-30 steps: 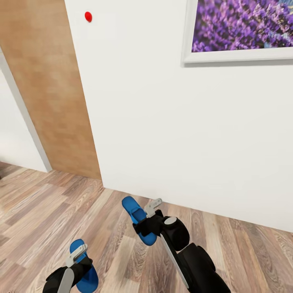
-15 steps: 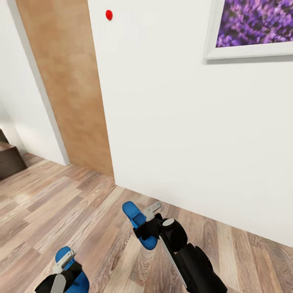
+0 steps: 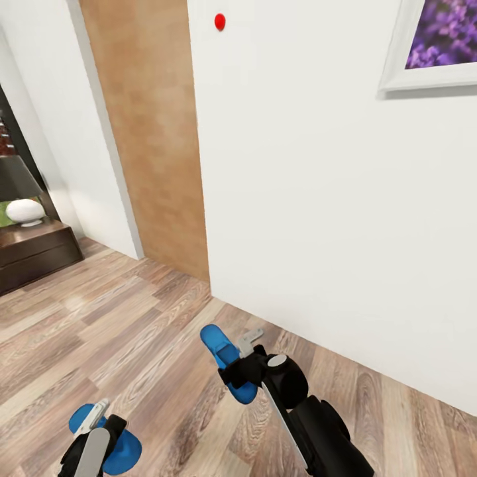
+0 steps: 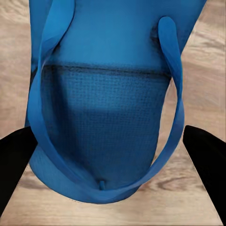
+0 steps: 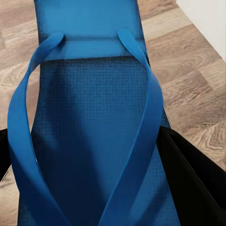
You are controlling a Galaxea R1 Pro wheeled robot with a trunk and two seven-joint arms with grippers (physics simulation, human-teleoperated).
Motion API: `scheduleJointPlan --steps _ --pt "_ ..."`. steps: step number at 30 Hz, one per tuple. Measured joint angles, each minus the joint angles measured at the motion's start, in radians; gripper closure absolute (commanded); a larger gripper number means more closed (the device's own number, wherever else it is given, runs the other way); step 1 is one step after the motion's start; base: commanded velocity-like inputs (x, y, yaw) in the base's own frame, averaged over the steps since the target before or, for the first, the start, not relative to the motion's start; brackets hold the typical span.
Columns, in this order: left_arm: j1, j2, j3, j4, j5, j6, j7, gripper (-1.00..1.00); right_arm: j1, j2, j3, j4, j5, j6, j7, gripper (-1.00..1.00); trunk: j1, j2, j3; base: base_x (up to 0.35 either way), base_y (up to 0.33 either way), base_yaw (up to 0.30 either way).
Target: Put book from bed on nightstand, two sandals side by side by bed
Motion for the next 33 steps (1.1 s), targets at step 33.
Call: scheduleJointPlan --steps 33 --pt "-0.015 0.004 -0.039 0.211 0.063 -0.185 -0.086 1.0 0.003 0.0 0.004 -0.022 0.003 0.006 -0.001 1.0 0.0 0.0 -0.021 0.195 -0.161 0.27"
